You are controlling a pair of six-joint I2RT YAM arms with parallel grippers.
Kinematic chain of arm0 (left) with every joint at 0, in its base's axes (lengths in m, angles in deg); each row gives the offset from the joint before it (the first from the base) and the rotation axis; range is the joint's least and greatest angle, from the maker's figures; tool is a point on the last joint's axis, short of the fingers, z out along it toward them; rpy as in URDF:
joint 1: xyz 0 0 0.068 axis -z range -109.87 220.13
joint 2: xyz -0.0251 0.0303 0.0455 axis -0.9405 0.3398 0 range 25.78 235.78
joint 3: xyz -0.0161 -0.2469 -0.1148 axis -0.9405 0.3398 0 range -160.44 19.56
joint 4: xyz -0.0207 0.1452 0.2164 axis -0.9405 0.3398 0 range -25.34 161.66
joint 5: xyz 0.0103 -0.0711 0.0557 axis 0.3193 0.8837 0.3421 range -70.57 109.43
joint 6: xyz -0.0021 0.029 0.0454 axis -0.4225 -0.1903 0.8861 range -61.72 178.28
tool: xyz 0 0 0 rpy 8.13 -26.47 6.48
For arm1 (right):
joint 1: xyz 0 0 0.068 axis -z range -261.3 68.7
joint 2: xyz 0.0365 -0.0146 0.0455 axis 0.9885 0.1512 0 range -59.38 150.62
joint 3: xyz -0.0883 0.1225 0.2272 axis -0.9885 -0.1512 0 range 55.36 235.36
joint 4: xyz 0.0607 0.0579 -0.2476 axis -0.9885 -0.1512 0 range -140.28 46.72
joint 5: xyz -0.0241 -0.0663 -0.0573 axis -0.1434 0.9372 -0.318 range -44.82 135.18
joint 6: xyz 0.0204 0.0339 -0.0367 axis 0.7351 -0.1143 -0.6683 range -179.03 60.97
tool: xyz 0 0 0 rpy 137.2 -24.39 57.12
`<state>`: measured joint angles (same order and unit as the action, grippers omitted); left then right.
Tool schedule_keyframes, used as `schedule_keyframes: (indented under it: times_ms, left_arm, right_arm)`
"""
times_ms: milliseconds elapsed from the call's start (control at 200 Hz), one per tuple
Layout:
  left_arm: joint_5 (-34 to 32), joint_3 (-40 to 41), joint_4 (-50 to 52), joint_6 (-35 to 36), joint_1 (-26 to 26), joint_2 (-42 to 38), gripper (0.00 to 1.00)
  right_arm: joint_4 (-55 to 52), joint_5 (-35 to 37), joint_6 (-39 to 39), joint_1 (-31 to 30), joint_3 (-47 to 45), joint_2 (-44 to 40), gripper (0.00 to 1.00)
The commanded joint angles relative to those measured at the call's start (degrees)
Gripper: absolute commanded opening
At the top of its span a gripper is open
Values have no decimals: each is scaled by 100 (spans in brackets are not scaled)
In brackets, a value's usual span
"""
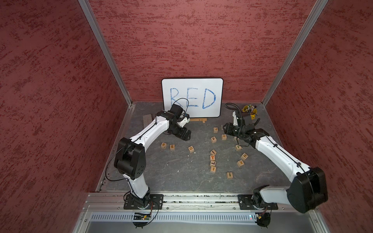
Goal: Assemble the uppercase word "red" with letter blocks
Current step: Move the letter block to the center of the board.
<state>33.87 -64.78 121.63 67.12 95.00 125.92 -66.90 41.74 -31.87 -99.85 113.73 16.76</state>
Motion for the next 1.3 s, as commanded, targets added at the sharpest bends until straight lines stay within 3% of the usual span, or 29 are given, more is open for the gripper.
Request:
schedule_keyframes:
  times_ms: [0,401,872,1293]
  left_arm:
    - [-2,44,-35,-208,88,-58,100]
    - [101,115,173,-669,274,245,100]
    - [188,222,88,-1424,1006,808,96]
    - [159,222,-70,-2355,1003,1218,90]
  right_arm:
    - [215,-35,18,96,-99,-153,52]
    - [391,-263,-46,193,-317,6,51]
    - [513,-298,-5,203,-334,254,51]
    - [573,-333,16,202,-221,507,51]
